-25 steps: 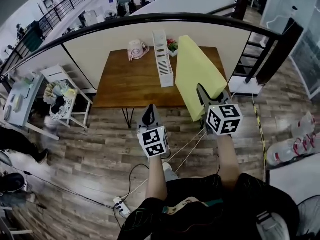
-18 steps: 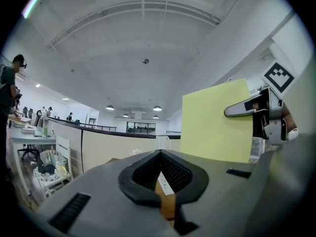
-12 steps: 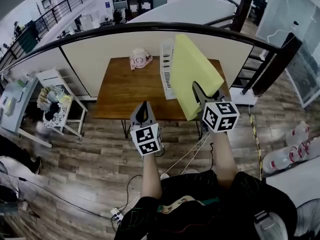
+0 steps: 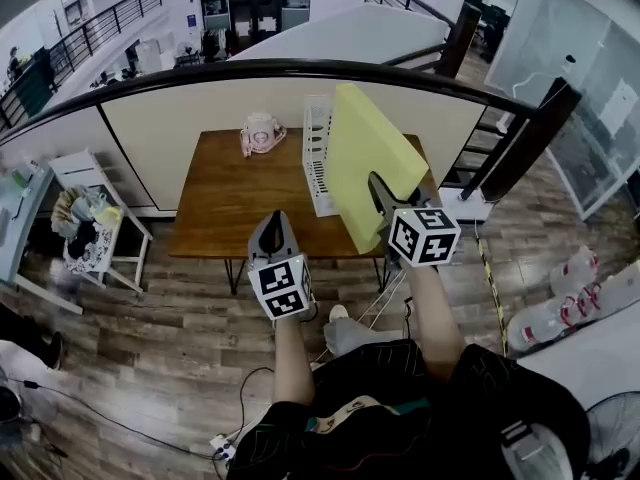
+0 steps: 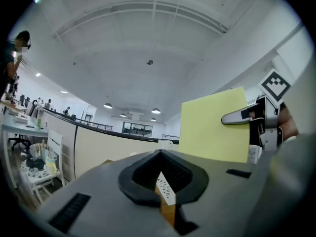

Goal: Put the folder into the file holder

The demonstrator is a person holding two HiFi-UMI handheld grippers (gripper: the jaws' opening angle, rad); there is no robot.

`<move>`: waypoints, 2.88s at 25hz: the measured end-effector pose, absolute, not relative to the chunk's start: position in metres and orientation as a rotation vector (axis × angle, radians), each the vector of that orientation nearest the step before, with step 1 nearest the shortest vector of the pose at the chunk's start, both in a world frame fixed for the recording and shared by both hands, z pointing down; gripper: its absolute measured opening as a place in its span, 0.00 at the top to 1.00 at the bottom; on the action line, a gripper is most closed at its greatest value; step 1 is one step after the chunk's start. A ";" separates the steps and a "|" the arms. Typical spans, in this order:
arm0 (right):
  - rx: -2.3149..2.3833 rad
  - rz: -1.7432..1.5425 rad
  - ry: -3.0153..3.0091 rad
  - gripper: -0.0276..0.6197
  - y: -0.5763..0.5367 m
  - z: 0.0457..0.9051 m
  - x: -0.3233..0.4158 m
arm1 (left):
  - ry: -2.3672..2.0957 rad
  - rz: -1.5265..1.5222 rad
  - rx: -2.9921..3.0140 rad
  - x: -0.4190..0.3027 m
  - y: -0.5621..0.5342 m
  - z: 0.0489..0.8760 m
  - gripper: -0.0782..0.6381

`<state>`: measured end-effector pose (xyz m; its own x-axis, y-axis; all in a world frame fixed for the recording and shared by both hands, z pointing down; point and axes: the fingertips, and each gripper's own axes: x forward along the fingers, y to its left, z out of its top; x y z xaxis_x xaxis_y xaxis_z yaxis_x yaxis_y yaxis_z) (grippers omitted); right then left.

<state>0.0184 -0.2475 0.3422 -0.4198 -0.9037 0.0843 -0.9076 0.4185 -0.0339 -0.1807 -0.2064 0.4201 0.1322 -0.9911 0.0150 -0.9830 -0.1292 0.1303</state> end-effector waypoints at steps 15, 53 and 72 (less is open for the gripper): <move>1.715 0.208 -2.587 0.72 -0.318 0.360 0.018 | -1.957 -0.031 2.292 -0.179 -0.275 0.436 0.90; 1.852 0.213 -2.559 0.72 -0.497 0.381 -0.019 | -1.801 0.184 2.399 -0.177 -0.478 0.454 0.90; 2.036 0.017 -2.602 0.74 -0.487 0.371 -0.019 | -1.679 0.268 2.450 -0.172 -0.493 0.468 0.90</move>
